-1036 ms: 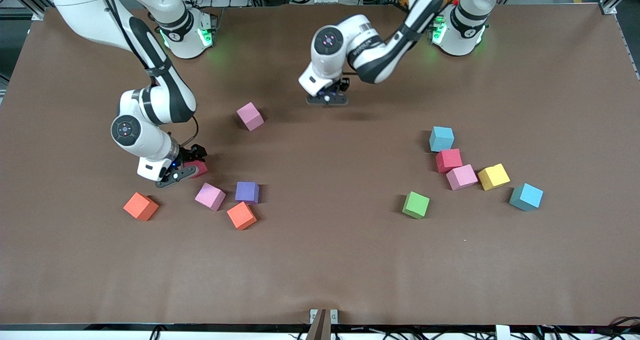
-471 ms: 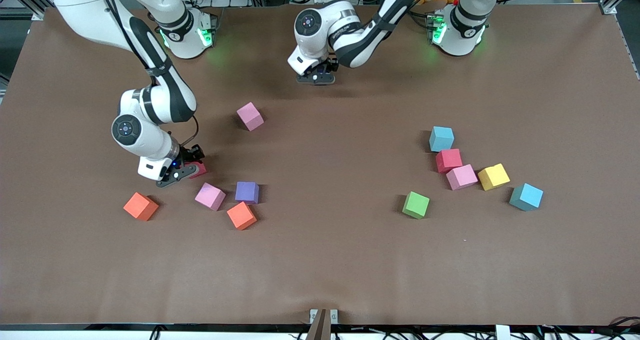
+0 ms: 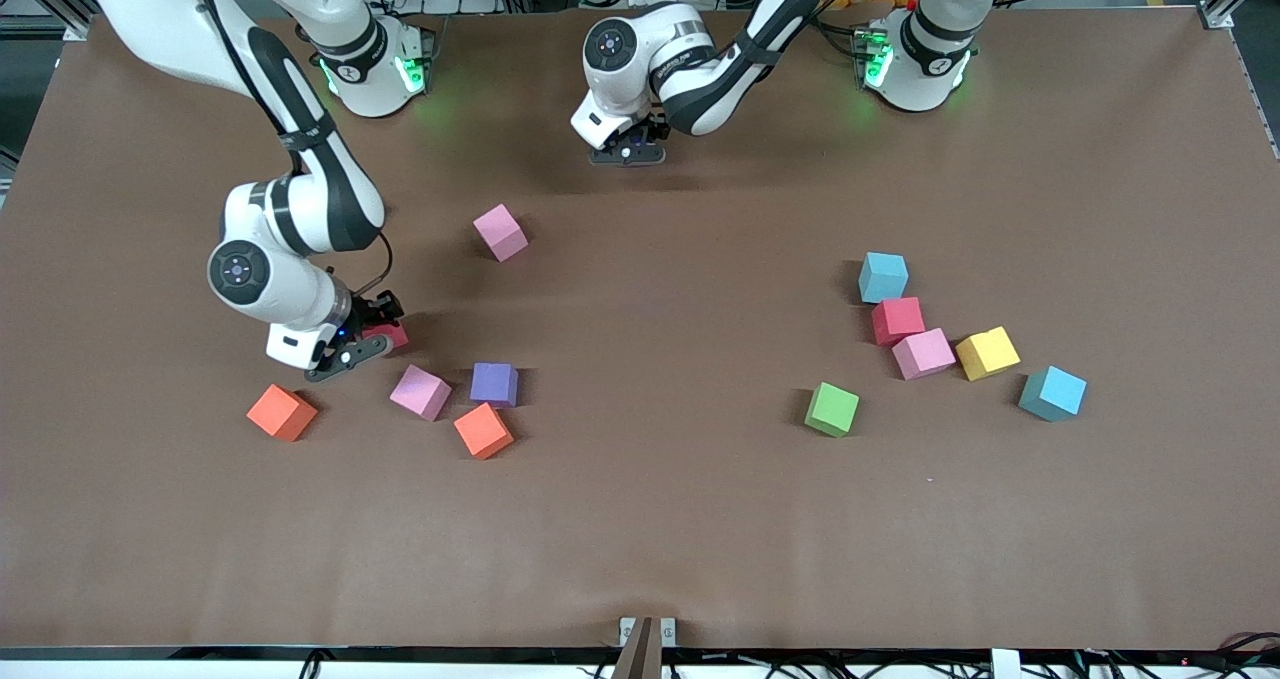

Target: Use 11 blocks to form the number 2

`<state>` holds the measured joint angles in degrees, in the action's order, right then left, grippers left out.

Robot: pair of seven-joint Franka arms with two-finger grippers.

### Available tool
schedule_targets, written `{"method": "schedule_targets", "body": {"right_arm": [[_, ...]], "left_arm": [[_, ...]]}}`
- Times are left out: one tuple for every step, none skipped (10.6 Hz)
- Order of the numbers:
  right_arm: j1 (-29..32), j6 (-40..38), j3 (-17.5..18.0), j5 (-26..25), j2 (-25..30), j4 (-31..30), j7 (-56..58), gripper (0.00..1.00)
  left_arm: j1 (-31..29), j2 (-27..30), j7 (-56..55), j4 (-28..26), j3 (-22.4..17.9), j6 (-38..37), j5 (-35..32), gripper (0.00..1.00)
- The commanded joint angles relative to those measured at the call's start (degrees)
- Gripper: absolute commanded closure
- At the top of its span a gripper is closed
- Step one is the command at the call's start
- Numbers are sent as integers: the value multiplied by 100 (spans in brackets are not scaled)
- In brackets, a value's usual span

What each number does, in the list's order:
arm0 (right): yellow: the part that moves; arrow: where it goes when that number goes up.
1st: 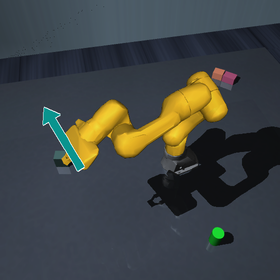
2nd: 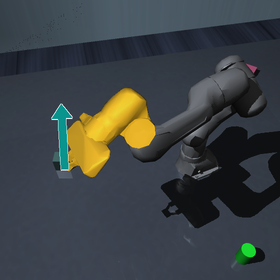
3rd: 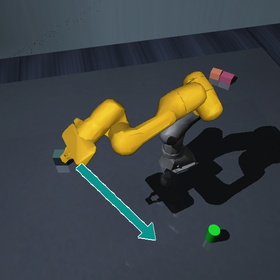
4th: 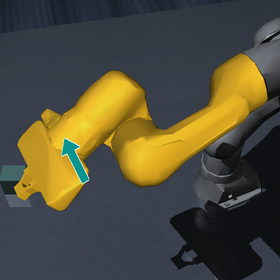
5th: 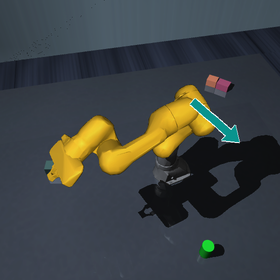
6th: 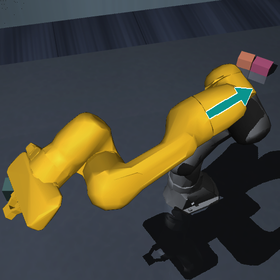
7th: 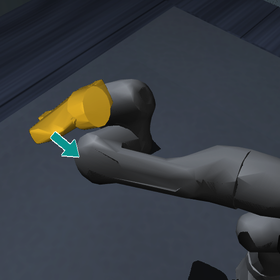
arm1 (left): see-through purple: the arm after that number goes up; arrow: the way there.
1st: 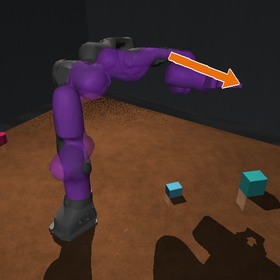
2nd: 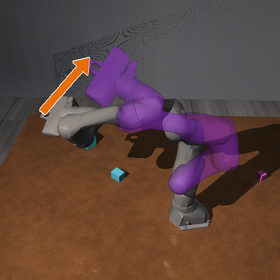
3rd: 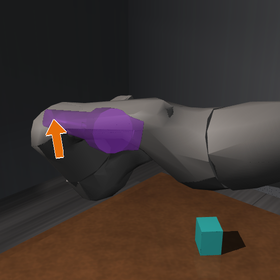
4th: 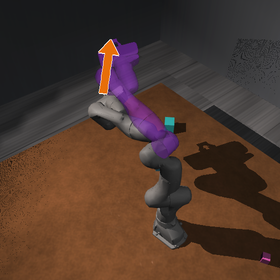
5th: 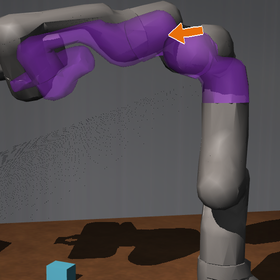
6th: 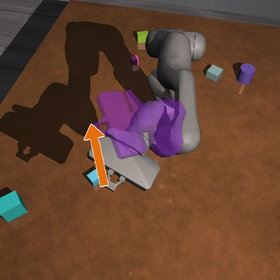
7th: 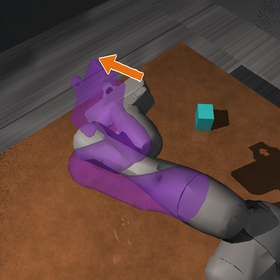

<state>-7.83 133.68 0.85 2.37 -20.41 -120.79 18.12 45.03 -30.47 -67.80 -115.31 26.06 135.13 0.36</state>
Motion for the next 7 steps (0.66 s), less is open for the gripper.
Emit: {"method": "schedule_targets", "body": {"right_arm": [[53, -412, 56, 185, 134, 274, -89, 100], [36, -587, 65, 211, 134, 405, -254, 100], [9, -824, 82, 220, 143, 563, -482, 100], [-87, -1061, 82, 246, 152, 730, -702, 100], [-201, -1211, 82, 273, 186, 793, -930, 100], [-341, -1239, 82, 334, 248, 785, -1150, 100], [-508, -1326, 82, 334, 301, 793, -1196, 100]], "left_arm": [[77, -91, -128, 88, -40, 40, -97, 69], [77, -91, -120, 88, -49, 40, -106, 67], [77, -91, -102, 88, -49, 40, -106, 65], [77, -82, -67, 96, -49, 40, -115, 64], [77, -91, -41, 157, -101, 40, -115, 64], [85, -91, -14, 175, -188, 40, -124, 64], [120, -82, 64, 175, -242, 40, -132, 64]]}}
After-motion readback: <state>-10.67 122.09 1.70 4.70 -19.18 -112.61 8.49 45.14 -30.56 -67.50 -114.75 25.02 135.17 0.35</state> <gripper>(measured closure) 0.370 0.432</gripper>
